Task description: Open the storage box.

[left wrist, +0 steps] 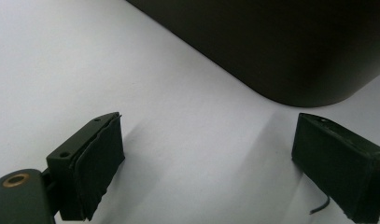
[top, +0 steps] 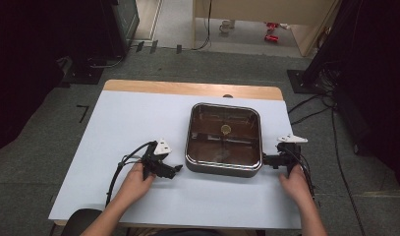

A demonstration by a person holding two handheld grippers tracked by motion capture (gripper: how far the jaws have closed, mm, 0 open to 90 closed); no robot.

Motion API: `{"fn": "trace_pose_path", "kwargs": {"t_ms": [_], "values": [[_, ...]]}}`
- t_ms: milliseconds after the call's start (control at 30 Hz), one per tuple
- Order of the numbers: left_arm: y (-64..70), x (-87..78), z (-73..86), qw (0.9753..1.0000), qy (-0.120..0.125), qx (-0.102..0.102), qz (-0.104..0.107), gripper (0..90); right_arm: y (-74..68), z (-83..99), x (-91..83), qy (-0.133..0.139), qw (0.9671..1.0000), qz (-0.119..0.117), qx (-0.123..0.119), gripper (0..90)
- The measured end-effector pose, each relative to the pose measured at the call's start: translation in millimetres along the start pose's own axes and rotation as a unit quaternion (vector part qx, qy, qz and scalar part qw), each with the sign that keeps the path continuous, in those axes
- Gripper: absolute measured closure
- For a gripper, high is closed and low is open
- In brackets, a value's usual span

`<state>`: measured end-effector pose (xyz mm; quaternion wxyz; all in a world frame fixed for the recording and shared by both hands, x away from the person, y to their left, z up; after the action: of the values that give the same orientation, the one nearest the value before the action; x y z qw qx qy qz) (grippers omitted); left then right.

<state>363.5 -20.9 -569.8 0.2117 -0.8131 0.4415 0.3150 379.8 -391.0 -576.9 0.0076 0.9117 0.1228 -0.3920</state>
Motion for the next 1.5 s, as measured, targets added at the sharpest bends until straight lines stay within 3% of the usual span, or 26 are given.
{"fn": "trace_pose_path", "kwargs": {"t_ms": [767,1033,1333,1500], "values": [[0.3,0.4,-0.3,1.0000,-0.002,-0.005,-0.004,8.6,-0.1,0.0,0.0,0.000,1.0000,0.000,0.000,0.0],[1.5,-1.2,-0.8,0.9995,-0.024,-0.016,-0.014,10.4,-0.1,0.0,0.0,0.000,1.0000,0.000,0.000,0.0],[2.7,-5.2,-0.7,0.9985,-0.051,-0.016,-0.010,16.0,-0.1,0.0,0.0,0.000,1.0000,0.000,0.000,0.0],[0.1,-10.4,-0.4,0.9982,-0.055,-0.024,-0.009,30.0,0.0,0.0,0.0,0.000,1.0000,0.000,0.000,0.0]]}}
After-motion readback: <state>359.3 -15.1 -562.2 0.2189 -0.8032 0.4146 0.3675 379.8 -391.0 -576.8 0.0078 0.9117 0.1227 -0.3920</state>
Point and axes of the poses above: each handheld gripper's, and its own axes: x roughly forward along the jaws, z roughly out of its underside, y roughly to its right, the point moved 10 cm from there along x, roughly forward along the jaws, and after that the axes turned 5 degrees about x, right-handed, at the moved point
